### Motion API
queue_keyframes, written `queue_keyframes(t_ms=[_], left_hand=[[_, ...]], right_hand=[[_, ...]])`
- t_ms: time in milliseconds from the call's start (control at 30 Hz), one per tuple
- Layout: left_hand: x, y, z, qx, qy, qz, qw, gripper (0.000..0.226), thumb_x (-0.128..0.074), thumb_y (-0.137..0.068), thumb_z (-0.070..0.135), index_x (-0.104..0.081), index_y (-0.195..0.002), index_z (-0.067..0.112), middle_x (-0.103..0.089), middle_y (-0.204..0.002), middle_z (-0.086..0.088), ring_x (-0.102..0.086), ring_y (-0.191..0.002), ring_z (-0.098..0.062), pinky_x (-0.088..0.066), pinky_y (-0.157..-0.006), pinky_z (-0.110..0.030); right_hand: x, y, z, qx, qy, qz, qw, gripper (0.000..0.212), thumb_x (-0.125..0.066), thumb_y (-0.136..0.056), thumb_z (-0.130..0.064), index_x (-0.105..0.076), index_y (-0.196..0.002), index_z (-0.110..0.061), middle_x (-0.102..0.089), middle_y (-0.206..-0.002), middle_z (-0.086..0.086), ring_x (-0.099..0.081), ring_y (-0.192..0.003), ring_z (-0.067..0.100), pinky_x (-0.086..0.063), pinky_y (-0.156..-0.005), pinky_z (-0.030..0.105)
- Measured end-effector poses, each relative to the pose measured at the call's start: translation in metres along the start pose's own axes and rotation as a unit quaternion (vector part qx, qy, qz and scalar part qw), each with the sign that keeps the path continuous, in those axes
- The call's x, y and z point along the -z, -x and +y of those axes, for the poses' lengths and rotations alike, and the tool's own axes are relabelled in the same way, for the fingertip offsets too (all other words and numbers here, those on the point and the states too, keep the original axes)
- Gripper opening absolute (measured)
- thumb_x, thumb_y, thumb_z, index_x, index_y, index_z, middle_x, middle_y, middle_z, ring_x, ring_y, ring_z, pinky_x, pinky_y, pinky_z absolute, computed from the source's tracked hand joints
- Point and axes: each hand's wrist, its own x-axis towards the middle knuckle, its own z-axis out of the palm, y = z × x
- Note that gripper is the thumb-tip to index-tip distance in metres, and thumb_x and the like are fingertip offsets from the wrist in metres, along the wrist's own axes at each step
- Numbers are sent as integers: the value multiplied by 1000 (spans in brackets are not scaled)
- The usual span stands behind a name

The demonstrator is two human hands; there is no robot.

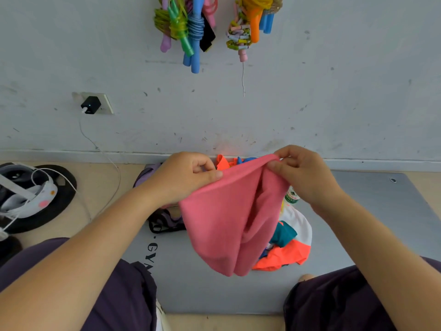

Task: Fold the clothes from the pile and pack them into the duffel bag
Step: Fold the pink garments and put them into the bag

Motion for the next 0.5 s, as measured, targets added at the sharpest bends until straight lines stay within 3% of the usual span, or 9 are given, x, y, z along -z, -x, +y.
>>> queue_keyframes(t_ms=[100, 167, 233, 300, 333, 400, 500], left_hand=[[-1, -1, -2, 10, -6, 13, 1000, 18, -71, -87, 34, -70, -77, 19, -71, -69, -6, -52, -60, -8, -44, -64, -30], [-6, 1, 2, -3, 11, 0, 1000, 17, -71, -87, 33, -70, -78, 19, -66, -62, -2, -48, -57, -5, -39, -62, -27], [-15, 4, 8, -19, 45, -31, 998, 19, -70, -88, 35, -70, -80, 17, -57, -60, -12, -41, -57, -10, -31, -59, -27], [-21, 6, 12, -38, 76, -53, 995, 20, -69, -88, 35, -70, -81, 16, -53, -59, -19, -37, -57, -12, -28, -57, -25], [-23, 7, 14, -47, 81, -54, 994, 20, -69, -88, 35, -69, -80, 18, -48, -53, -10, -34, -54, -9, -27, -53, -24], [-21, 7, 15, -52, 77, -44, 995, 20, -69, -86, 40, -69, -77, 22, -37, -48, 8, -25, -48, -6, -20, -47, -20], [-13, 5, 12, -35, 67, -15, 997, 19, -72, -84, 37, -70, -77, 20, -36, -44, 13, -26, -45, -2, -22, -47, -16]], right_hand=[[1, 3, 1, 5, 6, -57, 998, 13, -70, -87, -14, -67, -96, -23, -57, -61, 7, -47, -59, 14, -39, -57, 26], [-5, 9, -2, 24, 0, -132, 991, 32, -70, -88, -13, -62, -115, -28, -49, -57, 4, -40, -59, 17, -34, -54, 27], [-14, 15, -4, 34, -13, -201, 979, 45, -70, -88, -15, -56, -127, -32, -43, -56, 2, -35, -58, 19, -31, -52, 26], [-24, 20, -5, 37, -6, -242, 970, 38, -69, -89, -15, -59, -123, -27, -43, -59, 4, -35, -58, 17, -30, -52, 24], [-27, 22, -5, 36, 1, -244, 969, 27, -69, -89, -14, -63, -114, -21, -45, -62, 5, -36, -59, 16, -31, -53, 25], [-30, 21, -3, 30, 19, -218, 975, 11, -70, -88, -14, -65, -98, -12, -50, -63, 3, -41, -59, 13, -33, -57, 26], [-22, 14, -2, 5, -5, -145, 989, 6, -69, -88, -13, -64, -90, -11, -57, -56, -8, -47, -56, 5, -38, -57, 20]])
